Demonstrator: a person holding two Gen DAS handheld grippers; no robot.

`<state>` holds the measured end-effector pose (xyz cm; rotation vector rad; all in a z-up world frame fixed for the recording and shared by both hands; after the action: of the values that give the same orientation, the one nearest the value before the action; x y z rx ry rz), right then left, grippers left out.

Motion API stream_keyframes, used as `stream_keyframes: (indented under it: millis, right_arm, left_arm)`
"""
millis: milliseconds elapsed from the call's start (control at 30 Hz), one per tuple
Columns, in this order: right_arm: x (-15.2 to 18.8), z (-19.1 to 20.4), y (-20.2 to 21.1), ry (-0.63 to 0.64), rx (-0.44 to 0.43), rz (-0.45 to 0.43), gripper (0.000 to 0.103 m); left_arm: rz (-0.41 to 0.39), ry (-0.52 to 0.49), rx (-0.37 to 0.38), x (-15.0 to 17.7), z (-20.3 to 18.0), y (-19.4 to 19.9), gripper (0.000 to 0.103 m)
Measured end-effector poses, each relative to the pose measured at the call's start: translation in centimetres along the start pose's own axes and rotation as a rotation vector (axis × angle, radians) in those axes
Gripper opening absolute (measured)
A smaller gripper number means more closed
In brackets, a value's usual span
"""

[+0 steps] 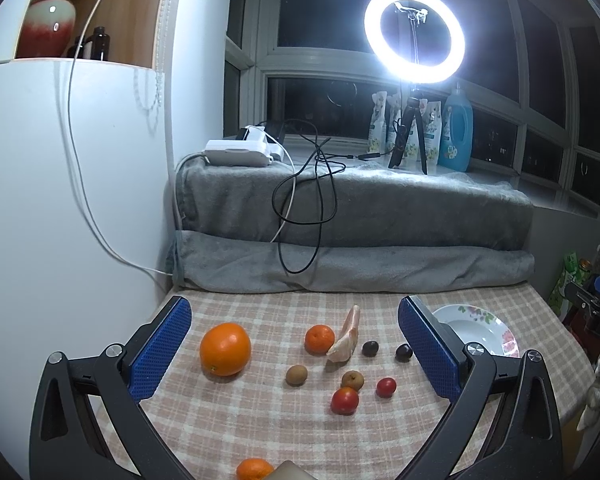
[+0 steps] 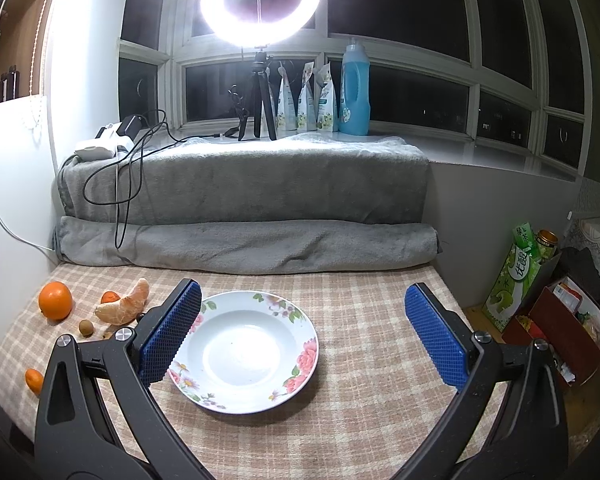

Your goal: Organize fruits

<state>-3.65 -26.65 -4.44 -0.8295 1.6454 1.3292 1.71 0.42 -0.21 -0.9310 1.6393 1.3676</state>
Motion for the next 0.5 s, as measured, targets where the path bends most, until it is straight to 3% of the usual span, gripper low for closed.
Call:
stream_keyframes:
  millis: [500]
  right_arm:
    - [0.0, 0.11, -0.08, 0.001, 0.001, -0.001, 0.103]
  left_arm:
    - [-0.002, 0.0, 0.0, 0.09, -0.1, 0.02, 0.103]
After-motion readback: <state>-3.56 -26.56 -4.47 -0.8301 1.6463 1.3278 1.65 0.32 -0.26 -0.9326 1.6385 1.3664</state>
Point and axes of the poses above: each gripper's, at about its wrist camera, not at the fingertips, and y roughly against the way its jaws point, z to its left, x to its underside, the point moved 2 cm from there along -y, roughly the way its jaws point, and after that the axes turned 9 degrees about x, right-handed, at the moved point
